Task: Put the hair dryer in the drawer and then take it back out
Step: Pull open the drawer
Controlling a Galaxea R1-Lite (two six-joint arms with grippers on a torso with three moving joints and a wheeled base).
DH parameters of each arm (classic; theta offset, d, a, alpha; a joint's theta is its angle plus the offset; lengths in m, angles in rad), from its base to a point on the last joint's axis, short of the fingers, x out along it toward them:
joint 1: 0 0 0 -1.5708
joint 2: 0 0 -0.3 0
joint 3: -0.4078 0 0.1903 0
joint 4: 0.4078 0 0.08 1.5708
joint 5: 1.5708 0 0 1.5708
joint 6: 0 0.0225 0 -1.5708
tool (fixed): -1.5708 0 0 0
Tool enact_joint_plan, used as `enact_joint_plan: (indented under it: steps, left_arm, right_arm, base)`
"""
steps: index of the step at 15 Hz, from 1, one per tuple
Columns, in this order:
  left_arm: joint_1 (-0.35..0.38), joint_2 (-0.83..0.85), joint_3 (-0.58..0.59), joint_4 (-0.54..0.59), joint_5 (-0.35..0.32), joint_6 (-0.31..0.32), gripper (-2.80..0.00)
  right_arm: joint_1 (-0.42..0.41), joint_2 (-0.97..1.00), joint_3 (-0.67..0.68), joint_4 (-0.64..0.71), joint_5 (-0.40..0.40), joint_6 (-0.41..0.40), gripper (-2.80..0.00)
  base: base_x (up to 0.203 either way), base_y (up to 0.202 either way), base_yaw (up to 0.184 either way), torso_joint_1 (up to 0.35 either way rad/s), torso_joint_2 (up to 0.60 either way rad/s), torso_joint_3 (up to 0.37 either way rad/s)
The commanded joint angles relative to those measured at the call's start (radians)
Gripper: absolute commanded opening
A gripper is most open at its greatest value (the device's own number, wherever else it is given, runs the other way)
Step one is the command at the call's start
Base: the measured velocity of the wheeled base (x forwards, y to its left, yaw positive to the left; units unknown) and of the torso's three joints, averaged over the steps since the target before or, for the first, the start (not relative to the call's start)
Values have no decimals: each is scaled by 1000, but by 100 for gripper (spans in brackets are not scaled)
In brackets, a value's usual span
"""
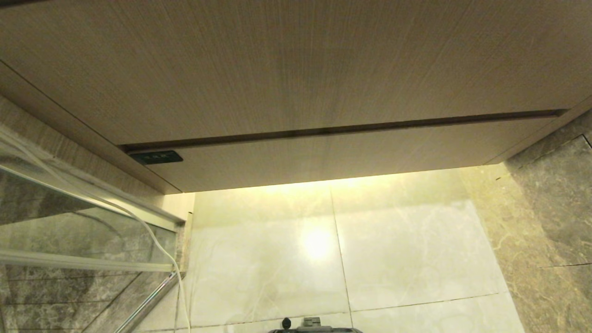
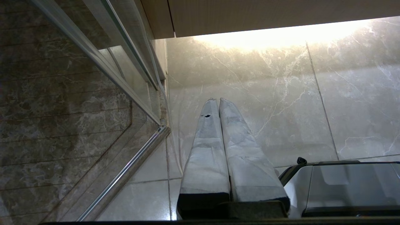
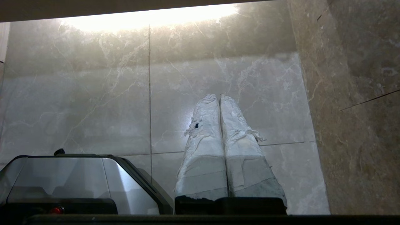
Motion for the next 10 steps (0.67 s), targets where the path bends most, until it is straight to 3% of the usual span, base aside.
enact_joint_plan:
  steps: [1,7,9,10]
  left_arm:
    - [0,2,0,0,0,0,-280]
    - [-1,0,0,0,0,0,-280]
    - [0,0,0,0,0,0,-280]
    - [0,0,0,0,0,0,-280]
  right_arm:
    - [0,1,0,1,0,0,-280]
    - [0,5,-32,2,7,-15,-280]
    - [1,71,-206,56,23,-18,-280]
    - [1,135,-355,110,44,-20,-280]
  base:
    - [0,0,0,0,0,0]
    - [0,0,0,0,0,0]
    - [0,0,0,0,0,0]
    - [0,0,0,0,0,0]
